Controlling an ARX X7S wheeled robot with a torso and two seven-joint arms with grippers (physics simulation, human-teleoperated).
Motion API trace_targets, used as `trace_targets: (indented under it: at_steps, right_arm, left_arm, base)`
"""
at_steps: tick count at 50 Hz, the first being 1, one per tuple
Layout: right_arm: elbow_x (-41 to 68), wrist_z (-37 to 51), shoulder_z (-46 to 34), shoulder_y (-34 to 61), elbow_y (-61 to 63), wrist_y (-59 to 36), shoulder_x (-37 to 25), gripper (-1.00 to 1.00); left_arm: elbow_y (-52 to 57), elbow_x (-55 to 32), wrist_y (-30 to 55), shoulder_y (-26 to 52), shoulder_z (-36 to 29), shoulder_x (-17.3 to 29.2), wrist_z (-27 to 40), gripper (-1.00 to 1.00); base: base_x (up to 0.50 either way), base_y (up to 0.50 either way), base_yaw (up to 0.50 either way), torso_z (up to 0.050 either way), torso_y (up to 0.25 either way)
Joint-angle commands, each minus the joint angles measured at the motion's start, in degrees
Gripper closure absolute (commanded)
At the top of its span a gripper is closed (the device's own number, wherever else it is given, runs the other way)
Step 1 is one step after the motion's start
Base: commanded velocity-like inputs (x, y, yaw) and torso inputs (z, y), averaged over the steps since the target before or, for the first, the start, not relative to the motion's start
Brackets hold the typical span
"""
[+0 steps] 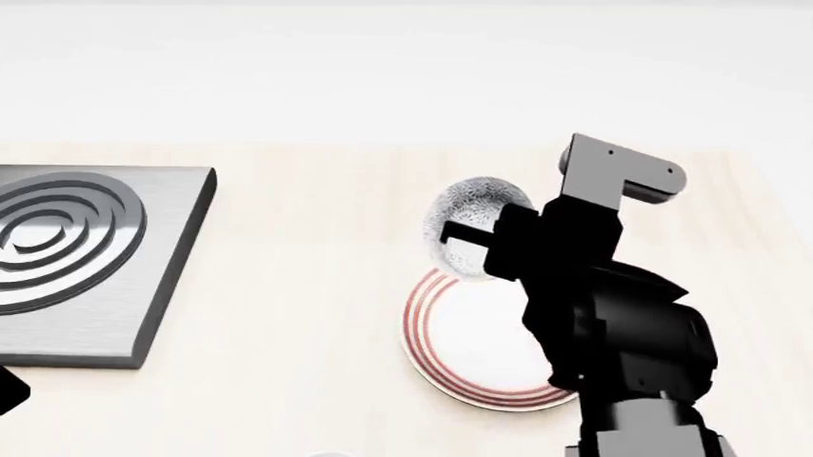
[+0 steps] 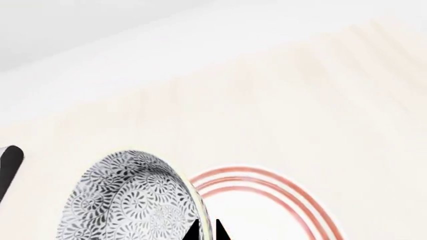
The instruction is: Pick the akita bowl between the plate and the ramekin and place it on the plate.
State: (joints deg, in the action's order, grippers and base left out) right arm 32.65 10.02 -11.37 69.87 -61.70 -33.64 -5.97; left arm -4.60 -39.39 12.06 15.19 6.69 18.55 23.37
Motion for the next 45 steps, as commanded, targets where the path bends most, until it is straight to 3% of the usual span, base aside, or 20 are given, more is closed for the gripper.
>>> trace_targets:
  at_steps: [1,24,45]
  right_arm:
    - [-3.3,-2.4,3.0,5.9,-13.2,4.6,1.9,1.0]
    - [-23.5,-2.9,26.2,5.8,-13.3,1.3,3.2,1.0]
    - [-30.8,-6.5,33.6,4.5,-13.3,2.6,3.7,1.0]
  left_arm:
    - [0.4,0.0,0.0,-0.1,-0.2,0.2,0.2,-1.0]
    - [0.4,-0.4,0.0,-0.1,-0.3,0.3,0.4,-1.0]
    - [0.0,-0.4,-0.5,-0.2,-0.5,0.4,0.3,-1.0]
  base:
    - [0.0,0.0,0.0,0.0,0.0]
    - [0.0,0.0,0.0,0.0,0.0]
    - [0.0,0.0,0.0,0.0,0.0]
